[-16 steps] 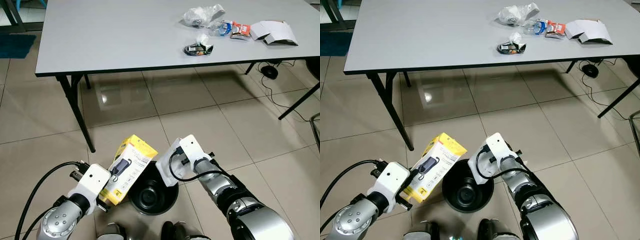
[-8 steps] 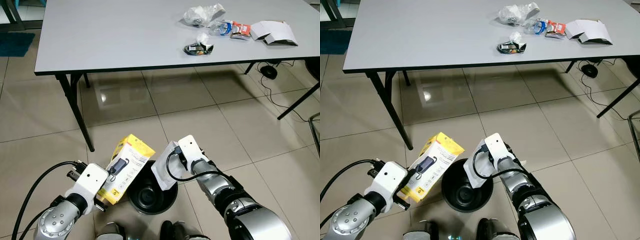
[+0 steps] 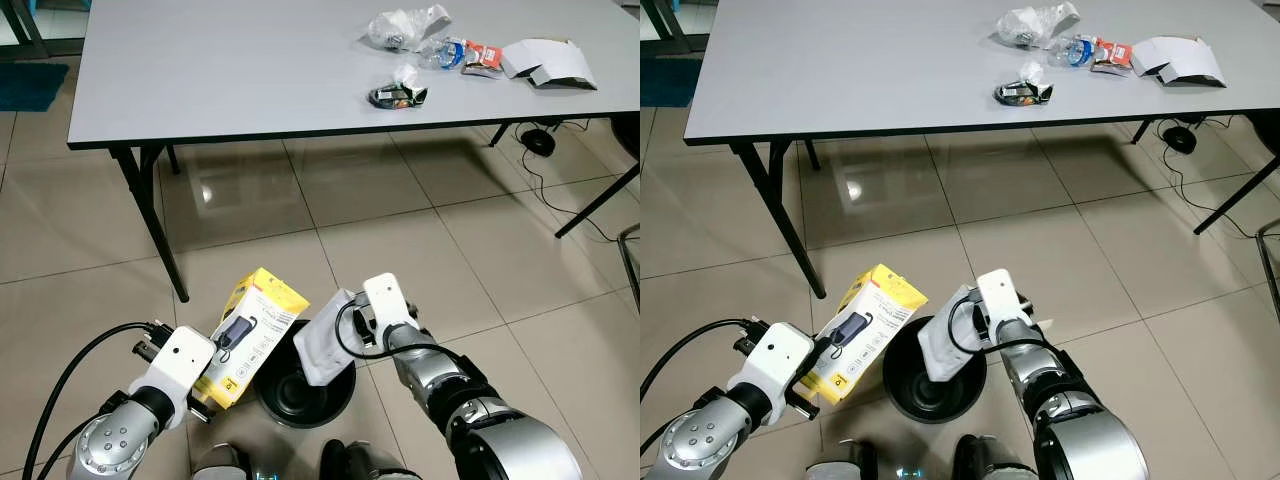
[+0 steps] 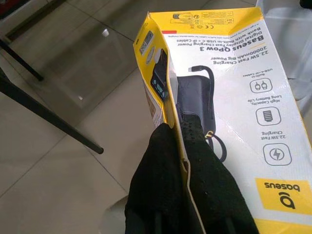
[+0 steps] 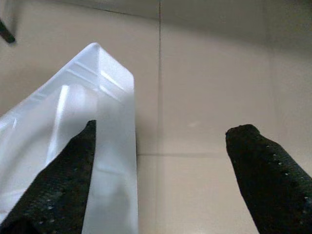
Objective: Picking trash to rubbish bin
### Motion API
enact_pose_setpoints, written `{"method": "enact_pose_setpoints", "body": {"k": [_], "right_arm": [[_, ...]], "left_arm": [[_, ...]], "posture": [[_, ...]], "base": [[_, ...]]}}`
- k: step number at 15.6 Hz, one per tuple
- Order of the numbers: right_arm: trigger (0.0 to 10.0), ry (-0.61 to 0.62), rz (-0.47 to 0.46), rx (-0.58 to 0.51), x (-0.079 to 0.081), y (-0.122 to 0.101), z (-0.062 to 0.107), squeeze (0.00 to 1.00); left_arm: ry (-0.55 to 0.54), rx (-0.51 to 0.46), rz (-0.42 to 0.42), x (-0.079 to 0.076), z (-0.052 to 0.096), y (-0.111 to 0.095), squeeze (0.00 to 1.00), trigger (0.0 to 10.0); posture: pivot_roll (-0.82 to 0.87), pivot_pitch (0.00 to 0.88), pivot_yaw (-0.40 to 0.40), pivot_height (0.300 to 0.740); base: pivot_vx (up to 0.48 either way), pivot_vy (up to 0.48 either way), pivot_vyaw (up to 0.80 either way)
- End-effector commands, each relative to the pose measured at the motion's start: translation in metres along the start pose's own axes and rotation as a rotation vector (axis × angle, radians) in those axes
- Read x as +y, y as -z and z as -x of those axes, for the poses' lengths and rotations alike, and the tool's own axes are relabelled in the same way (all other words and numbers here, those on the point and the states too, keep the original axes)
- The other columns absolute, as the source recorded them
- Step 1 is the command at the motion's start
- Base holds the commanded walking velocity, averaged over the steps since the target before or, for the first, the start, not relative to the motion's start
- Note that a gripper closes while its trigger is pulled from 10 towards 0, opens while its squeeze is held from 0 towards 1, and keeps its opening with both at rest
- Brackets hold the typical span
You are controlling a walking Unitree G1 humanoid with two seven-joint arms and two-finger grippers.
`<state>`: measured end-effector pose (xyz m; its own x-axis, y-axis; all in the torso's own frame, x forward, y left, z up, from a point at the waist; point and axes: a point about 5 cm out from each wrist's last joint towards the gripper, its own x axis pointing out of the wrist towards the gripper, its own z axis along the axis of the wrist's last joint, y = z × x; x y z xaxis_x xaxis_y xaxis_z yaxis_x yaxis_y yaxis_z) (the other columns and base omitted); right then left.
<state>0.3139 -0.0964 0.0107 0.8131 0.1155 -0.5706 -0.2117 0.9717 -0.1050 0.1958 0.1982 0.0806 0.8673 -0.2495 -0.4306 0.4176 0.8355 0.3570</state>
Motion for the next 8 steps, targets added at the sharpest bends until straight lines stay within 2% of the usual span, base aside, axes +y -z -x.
{"method": "enact_pose_setpoints", "body": {"k": [1,2,3,4,6,7,8], "right_arm": [[10.0,0.001,-0.118,0.054,-0.0027,0.0119,0.0012,0.62],[10.0,0.007,-0.124,0.049,-0.0035,0.0119,0.0013,0.00],[10.0,0.005,-0.141,0.044,-0.0035,0.0120,0.0014,0.00],[10.0,0.013,-0.222,0.052,-0.0038,0.0137,0.0016,0.00],[10.0,0.003,-0.204,0.048,-0.0027,0.0144,0.0019,0.00],[10.0,0.000,-0.242,0.052,-0.0016,0.0149,0.0019,0.00],[10.0,-0.013,-0.232,0.044,0.0001,0.0139,0.0019,0.00]], "left_arm": [[0.001,-0.005,-0.002,-0.0021,0.0020,-0.0016,0.00,10.0],[0.001,-0.008,-0.001,-0.0021,0.0017,-0.0018,0.00,10.0],[0.001,-0.010,-0.001,-0.0023,0.0012,-0.0023,0.00,10.0],[0.002,-0.011,-0.001,-0.0027,0.0009,-0.0028,0.00,10.0],[0.006,-0.016,0.002,-0.0040,-0.0002,-0.0040,0.00,10.0],[0.014,-0.022,0.008,-0.0064,-0.0019,-0.0054,0.00,10.0],[0.035,-0.025,0.017,-0.0114,-0.0042,-0.0063,0.00,10.0]], "posture": [[0.07,0.234,-0.145,0.740],[0.07,0.236,-0.142,0.740],[0.07,0.236,-0.142,0.740],[0.06,0.236,-0.140,0.740],[0.06,0.236,-0.139,0.740],[0.06,0.237,-0.139,0.740],[0.06,0.237,-0.139,0.740]], "base": [[0.000,0.000,0.00],[0.000,0.000,0.00],[0.000,0.000,0.00],[0.000,0.000,0.00],[0.000,0.000,0.00],[0.000,0.000,0.00],[0.000,0.000,0.00]]}}
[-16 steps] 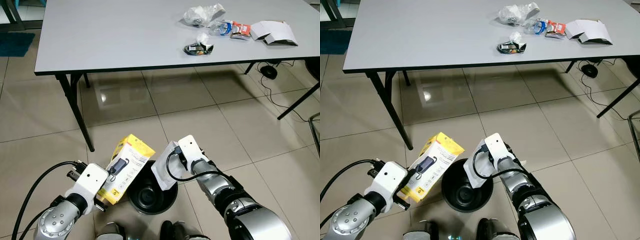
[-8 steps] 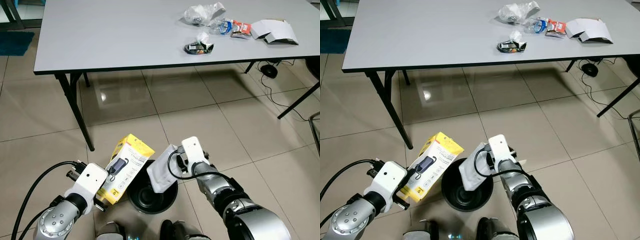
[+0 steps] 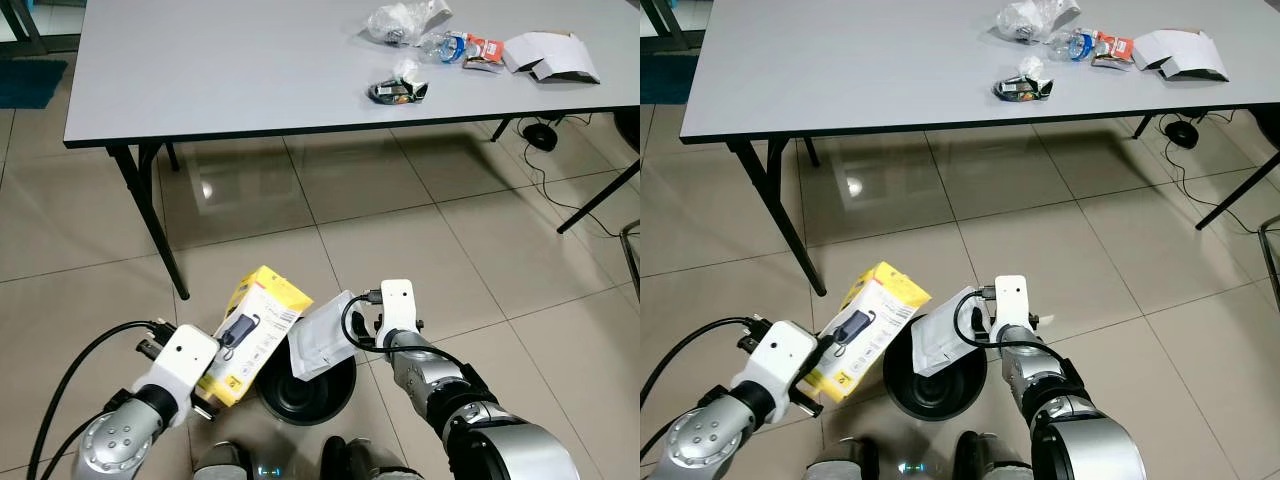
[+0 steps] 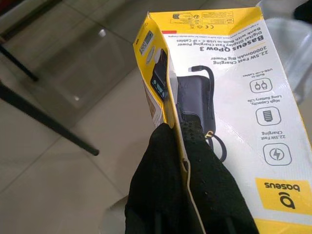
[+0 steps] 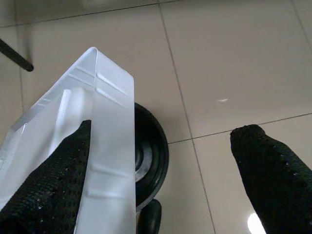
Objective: Picking trash to rubbish bin
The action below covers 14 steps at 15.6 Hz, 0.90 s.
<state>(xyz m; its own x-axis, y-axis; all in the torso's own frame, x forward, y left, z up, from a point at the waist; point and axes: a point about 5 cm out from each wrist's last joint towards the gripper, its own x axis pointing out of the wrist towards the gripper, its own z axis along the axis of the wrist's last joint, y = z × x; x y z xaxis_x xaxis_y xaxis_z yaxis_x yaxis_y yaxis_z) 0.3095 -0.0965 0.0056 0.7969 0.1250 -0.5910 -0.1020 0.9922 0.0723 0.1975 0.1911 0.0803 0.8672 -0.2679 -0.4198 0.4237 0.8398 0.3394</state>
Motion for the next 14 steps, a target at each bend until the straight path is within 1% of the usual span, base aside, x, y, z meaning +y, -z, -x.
{"method": "enact_pose_setpoints", "body": {"k": [1,2,5,7,8,10,12,14], "right_arm": [[10.0,-0.010,-0.028,0.019,-0.001,0.007,0.001,0.00],[10.0,-0.015,-0.025,0.014,0.002,0.006,0.001,0.00],[10.0,-0.010,-0.056,-0.015,0.002,-0.001,0.000,0.00],[10.0,-0.006,-0.069,-0.025,0.001,-0.004,0.000,0.00],[10.0,-0.004,-0.075,-0.031,0.000,-0.006,0.000,0.00],[10.0,-0.003,-0.084,-0.036,0.000,-0.008,-0.001,0.00],[10.0,-0.006,-0.095,-0.038,0.001,-0.009,-0.001,0.00],[10.0,-0.018,-0.111,-0.037,0.004,-0.009,-0.001,0.00]], "left_arm": [[0.047,-0.004,0.005,-0.012,-0.004,-0.002,0.00,10.0],[0.070,0.003,0.004,-0.020,-0.009,-0.001,0.00,10.0],[0.106,0.048,-0.021,-0.030,-0.015,0.006,0.00,10.0],[0.096,0.064,-0.023,-0.029,-0.015,0.008,0.00,10.0],[0.084,0.082,-0.036,-0.026,-0.014,0.012,0.00,10.0],[0.081,0.087,-0.035,-0.025,-0.014,0.013,0.00,10.0],[0.084,0.092,-0.033,-0.026,-0.015,0.015,0.00,10.0],[0.096,0.090,-0.021,-0.030,-0.017,0.015,0.00,10.0]], "posture": [[0.06,0.237,-0.140,0.740],[0.06,0.235,-0.141,0.740],[0.05,0.233,-0.138,0.740],[0.05,0.232,-0.136,0.740],[0.05,0.233,-0.134,0.740],[0.05,0.233,-0.132,0.740],[0.05,0.233,-0.132,0.740],[0.05,0.233,-0.131,0.740]], "base": [[0.000,0.000,0.00],[0.000,0.000,0.00],[0.000,0.000,0.00],[0.000,0.000,0.00],[0.000,0.000,0.00],[0.000,0.000,0.00],[0.000,0.000,0.00],[0.000,0.000,0.00]]}}
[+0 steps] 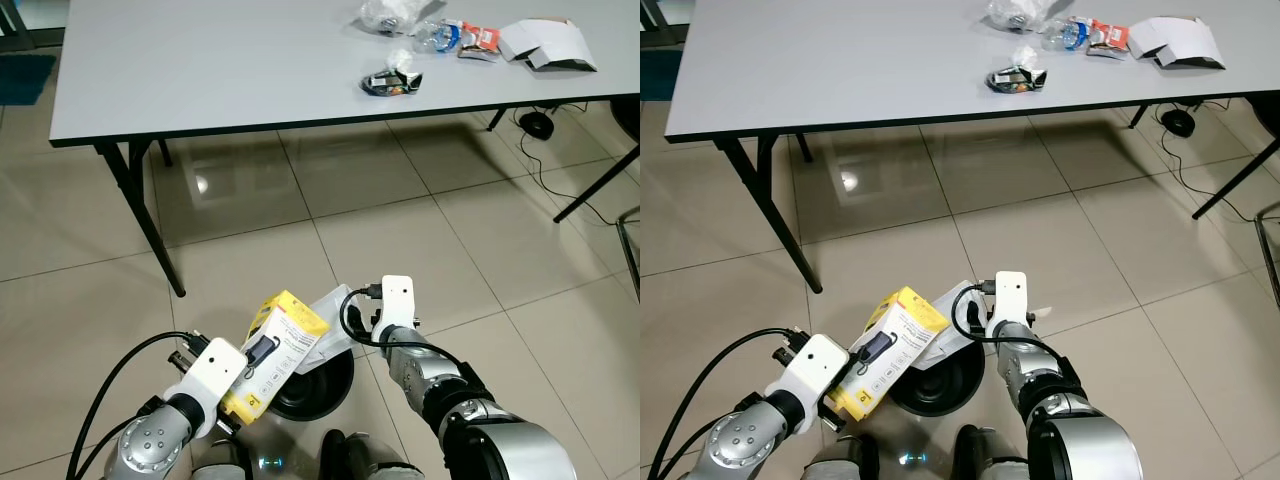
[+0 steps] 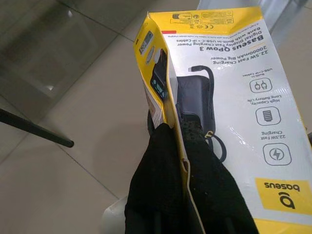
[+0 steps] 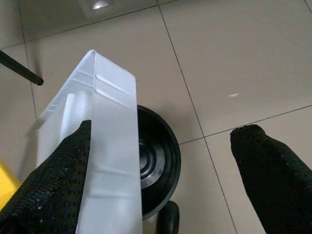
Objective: Picking trash to rubbish bin
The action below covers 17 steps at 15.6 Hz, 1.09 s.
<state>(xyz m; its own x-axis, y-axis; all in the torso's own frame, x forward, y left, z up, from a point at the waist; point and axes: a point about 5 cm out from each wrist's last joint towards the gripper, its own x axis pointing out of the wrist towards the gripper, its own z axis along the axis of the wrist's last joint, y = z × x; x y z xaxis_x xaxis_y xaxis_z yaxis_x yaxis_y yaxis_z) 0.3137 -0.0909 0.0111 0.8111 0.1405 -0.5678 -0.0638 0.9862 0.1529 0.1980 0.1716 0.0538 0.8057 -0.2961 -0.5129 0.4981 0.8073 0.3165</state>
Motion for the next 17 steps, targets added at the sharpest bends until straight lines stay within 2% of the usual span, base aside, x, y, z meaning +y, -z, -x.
{"method": "enact_pose_setpoints", "body": {"k": [1,3,6,12,14,16,17], "right_arm": [[10.0,-0.005,-0.026,-0.010,-0.001,-0.002,0.000,0.00],[10.0,-0.020,-0.047,-0.002,0.003,0.000,0.000,0.00],[10.0,-0.038,-0.065,0.011,0.005,0.002,0.000,0.00],[10.0,-0.056,-0.088,0.042,0.007,0.009,0.001,0.00],[10.0,-0.067,-0.042,0.015,0.003,0.005,0.001,0.00],[10.0,-0.082,0.071,-0.049,-0.005,-0.002,0.003,0.00],[10.0,-0.097,0.118,-0.090,-0.013,-0.002,0.006,0.00]], "left_arm": [[0.018,0.007,-0.001,-0.007,-0.002,0.002,0.00,10.0],[0.037,-0.007,-0.007,-0.012,-0.010,-0.002,0.00,10.0],[0.030,-0.012,-0.016,-0.010,-0.012,-0.004,0.00,10.0],[-0.021,0.035,-0.048,0.005,-0.003,0.007,0.00,10.0],[-0.088,0.034,0.022,0.011,0.000,0.011,0.00,10.0],[-0.133,0.031,0.096,0.012,-0.001,0.014,0.00,10.0],[-0.131,0.043,0.093,0.011,-0.006,0.018,0.00,10.0]], "posture": [[0.05,0.233,-0.131,0.740],[0.05,0.235,-0.130,0.740],[0.05,0.235,-0.130,0.740],[0.06,0.221,-0.134,0.740],[0.05,0.204,-0.136,0.740],[0.04,0.167,-0.135,0.740],[0.03,0.141,-0.132,0.740]], "base": [[0.000,0.000,0.00],[0.000,0.000,0.00],[0.000,0.000,0.00],[0.000,0.000,0.00],[0.000,0.000,0.00],[0.000,0.000,0.00],[0.000,0.000,0.00]]}}
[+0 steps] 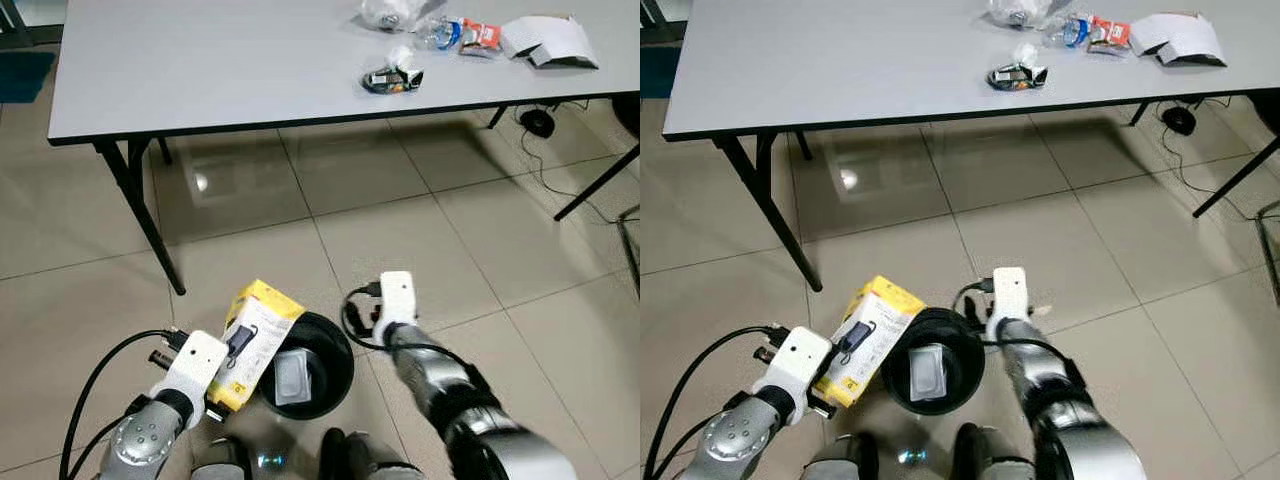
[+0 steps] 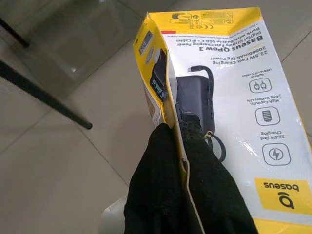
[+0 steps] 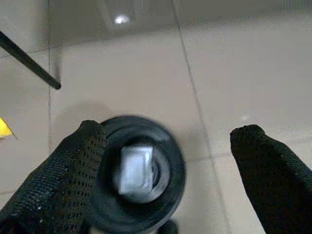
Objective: Picking trash to rubbish bin
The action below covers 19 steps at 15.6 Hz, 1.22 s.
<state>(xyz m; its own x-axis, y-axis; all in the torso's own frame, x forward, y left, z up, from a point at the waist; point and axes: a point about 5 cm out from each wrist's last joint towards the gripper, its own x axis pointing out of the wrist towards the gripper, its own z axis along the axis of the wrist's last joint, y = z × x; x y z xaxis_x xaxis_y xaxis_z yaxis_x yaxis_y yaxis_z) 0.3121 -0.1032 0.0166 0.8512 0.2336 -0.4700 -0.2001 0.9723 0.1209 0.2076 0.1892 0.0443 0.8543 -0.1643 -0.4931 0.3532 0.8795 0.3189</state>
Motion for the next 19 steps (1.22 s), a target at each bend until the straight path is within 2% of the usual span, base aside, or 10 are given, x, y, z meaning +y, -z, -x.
{"method": "enact_pose_setpoints", "body": {"k": [1,2,3,4,6,7,9,11,18,19], "right_arm": [[10.0,-0.012,0.042,0.002,-0.011,0.006,0.007,0.00],[10.0,-0.034,0.070,-0.004,-0.014,0.008,0.011,0.00],[10.0,-0.106,0.190,-0.004,-0.022,0.015,0.024,0.00],[10.0,-0.226,0.240,0.007,-0.028,0.023,0.045,0.00],[10.0,-0.318,0.240,0.025,-0.037,0.026,0.070,0.00],[10.0,-0.380,0.241,0.034,-0.041,0.022,0.090,0.00],[10.0,-0.417,0.246,0.040,-0.044,0.015,0.109,0.00],[10.0,-0.497,0.263,0.057,-0.039,0.002,0.135,0.00],[10.0,-0.597,0.297,0.162,-0.030,0.002,0.155,0.00],[10.0,-0.582,0.301,0.166,-0.030,0.000,0.153,0.00]], "left_arm": [[0.013,0.020,0.013,-0.006,-0.004,0.007,0.00,10.0],[0.019,0.018,0.015,-0.008,-0.007,0.007,0.00,10.0],[0.049,0.005,0.004,-0.013,-0.014,0.005,0.00,10.0],[0.072,-0.004,0.005,-0.018,-0.022,0.002,0.00,10.0],[0.106,-0.020,-0.003,-0.025,-0.032,-0.002,0.00,10.0],[0.138,-0.034,-0.003,-0.032,-0.040,-0.005,0.00,10.0],[0.184,-0.038,-0.009,-0.040,-0.050,-0.010,0.00,10.0],[0.239,-0.006,-0.062,-0.050,-0.070,-0.012,0.00,10.0],[0.253,0.038,-0.086,-0.044,-0.091,-0.018,0.00,10.0],[0.262,0.027,-0.051,-0.044,-0.094,-0.022,1.00,10.0]], "posture": [[0.02,0.126,-0.129,0.740],[0.02,0.122,-0.128,0.740],[0.00,0.102,-0.121,0.740],[-0.01,0.098,-0.117,0.740],[-0.03,0.085,-0.113,0.740],[-0.05,0.083,-0.112,0.740],[-0.06,0.089,-0.117,0.740],[-0.09,0.105,-0.123,0.740],[-0.10,0.146,-0.148,0.740],[-0.10,0.150,-0.148,0.740]], "base": [[0.000,0.000,0.00],[0.000,0.000,0.00],[0.000,0.000,0.00],[0.000,0.000,0.00],[0.000,0.000,0.00],[0.000,0.000,0.00],[0.000,0.000,0.00],[0.000,0.000,0.00],[0.000,0.000,0.00],[0.000,0.000,0.00]]}}
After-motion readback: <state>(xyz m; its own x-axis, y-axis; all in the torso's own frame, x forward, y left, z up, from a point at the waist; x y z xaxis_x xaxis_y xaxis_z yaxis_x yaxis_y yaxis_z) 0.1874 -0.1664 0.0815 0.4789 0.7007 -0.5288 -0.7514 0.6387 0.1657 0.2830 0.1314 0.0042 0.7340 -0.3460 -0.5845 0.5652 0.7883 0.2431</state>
